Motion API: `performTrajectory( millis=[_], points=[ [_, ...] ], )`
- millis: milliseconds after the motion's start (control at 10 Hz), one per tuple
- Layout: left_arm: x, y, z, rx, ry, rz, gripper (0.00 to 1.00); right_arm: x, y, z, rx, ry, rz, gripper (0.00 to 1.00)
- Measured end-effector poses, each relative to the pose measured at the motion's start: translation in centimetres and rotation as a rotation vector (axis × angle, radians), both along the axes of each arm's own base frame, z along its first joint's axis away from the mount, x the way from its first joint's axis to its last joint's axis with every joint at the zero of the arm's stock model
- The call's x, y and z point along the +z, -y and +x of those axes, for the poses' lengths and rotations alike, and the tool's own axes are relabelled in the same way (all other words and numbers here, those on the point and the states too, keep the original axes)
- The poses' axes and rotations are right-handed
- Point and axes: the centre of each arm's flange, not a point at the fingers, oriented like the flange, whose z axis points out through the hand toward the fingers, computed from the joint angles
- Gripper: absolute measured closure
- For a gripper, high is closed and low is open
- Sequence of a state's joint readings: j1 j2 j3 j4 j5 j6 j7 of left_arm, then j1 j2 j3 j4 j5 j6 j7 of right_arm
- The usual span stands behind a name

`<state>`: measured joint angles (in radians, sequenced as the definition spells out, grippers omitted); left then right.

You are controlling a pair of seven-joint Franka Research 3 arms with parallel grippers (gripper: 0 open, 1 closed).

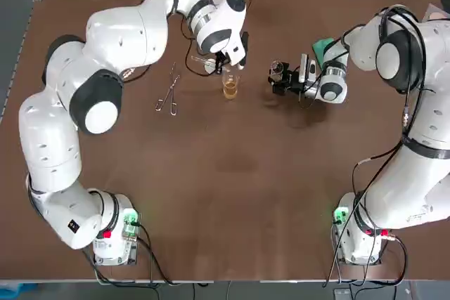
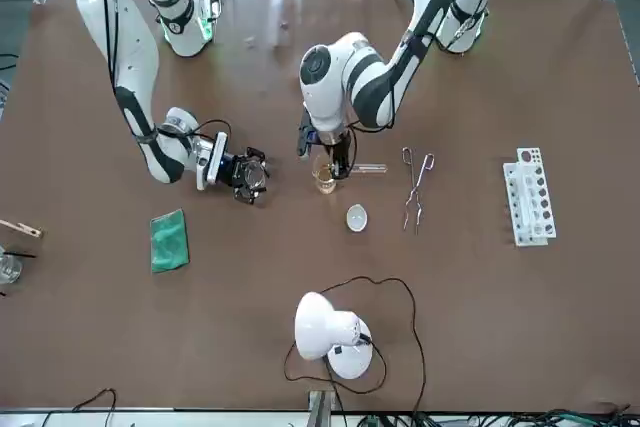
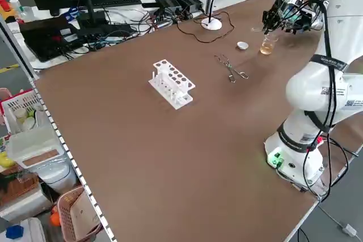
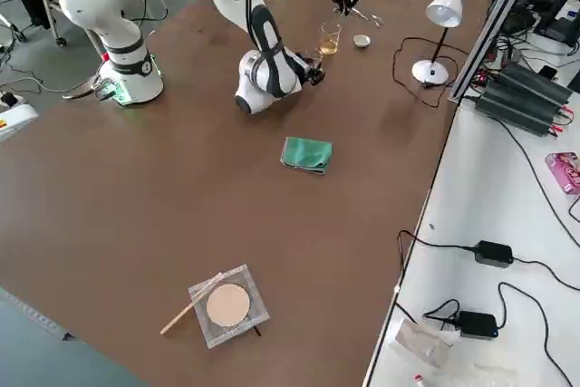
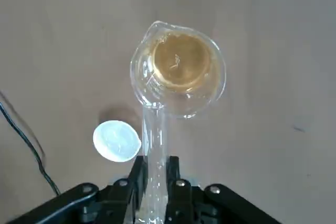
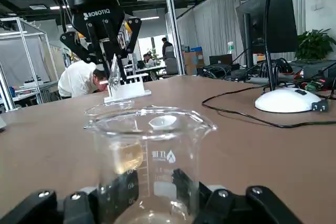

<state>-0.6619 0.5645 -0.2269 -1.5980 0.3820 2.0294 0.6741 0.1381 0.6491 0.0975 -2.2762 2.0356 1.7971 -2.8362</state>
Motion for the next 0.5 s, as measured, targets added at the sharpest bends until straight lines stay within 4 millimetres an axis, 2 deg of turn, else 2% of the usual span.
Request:
performTrajectory(
  millis=[300, 500],
  points=[
    [-0.3, 0.2, -0.3, -0.001, -0.004, 0.008, 0.79, 0.0, 0.0, 0.0, 0.000, 0.000, 0.000, 0.62],
    [-1.4, 0.5, -0.8, -0.015, -0.001, 0.040, 0.79, 0.0, 0.0, 0.0, 0.000, 0.000, 0.000, 0.62]
  ],
)
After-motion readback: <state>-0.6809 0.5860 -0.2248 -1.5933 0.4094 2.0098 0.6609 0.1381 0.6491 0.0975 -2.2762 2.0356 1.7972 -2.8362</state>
